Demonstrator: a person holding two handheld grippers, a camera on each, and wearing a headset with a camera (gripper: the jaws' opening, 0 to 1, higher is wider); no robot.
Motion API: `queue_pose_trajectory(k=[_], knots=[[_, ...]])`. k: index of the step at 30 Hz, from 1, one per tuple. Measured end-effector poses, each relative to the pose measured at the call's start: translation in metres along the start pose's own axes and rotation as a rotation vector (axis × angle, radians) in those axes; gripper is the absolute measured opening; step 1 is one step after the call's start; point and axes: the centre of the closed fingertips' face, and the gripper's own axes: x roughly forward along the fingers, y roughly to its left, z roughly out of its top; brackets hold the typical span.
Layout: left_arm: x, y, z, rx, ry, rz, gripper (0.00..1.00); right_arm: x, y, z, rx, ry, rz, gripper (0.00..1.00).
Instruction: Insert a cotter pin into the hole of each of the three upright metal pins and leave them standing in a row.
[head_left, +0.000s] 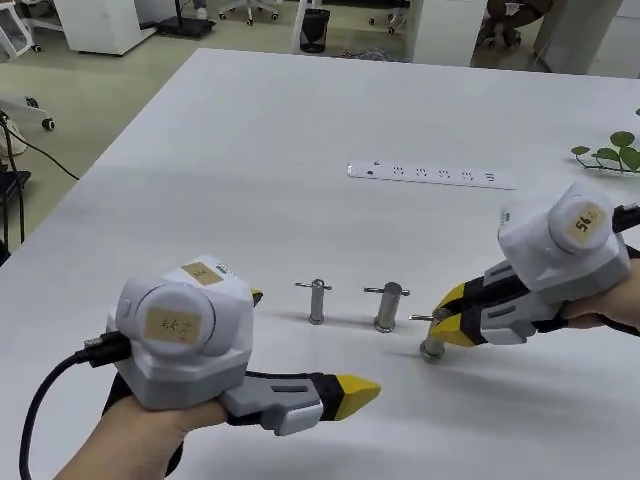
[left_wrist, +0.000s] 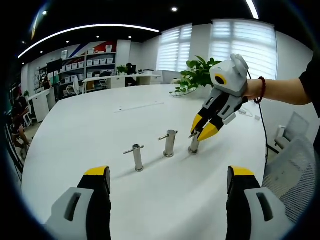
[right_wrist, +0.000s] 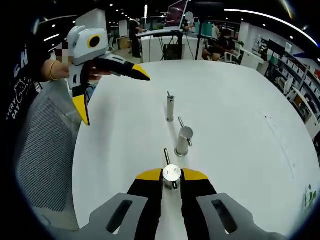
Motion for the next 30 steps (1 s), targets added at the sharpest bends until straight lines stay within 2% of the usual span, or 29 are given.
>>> queue_pose_trajectory(k=[5, 9, 10, 18, 30], knots=[[-0.001, 0.001, 0.002, -0.018, -0.019, -0.006, 0.99, -0.001, -0.006, -0.003, 0.003, 0.008, -0.004, 0.08], [-0.001, 0.001, 0.01, -0.058, -0.08, -0.019, 0.99, -0.001, -0.011, -0.007, 0.008, 0.015, -0.007, 0.08], [-0.002, 0.001, 0.01, -0.056, -0.084, -0.019, 0.99, -0.001, -0.013, -0.007, 0.013, 0.015, -0.009, 0.08], [0.0, 0.003, 0.006, -0.039, -0.067, -0.005, 0.99, -0.002, -0.028, -0.012, 0.039, 0.013, -0.026, 0.08], [0.001, 0.005, 0.004, -0.047, -0.065, 0.001, 0.99, -0.001, -0.036, -0.015, 0.016, 0.017, 0.0, 0.08]])
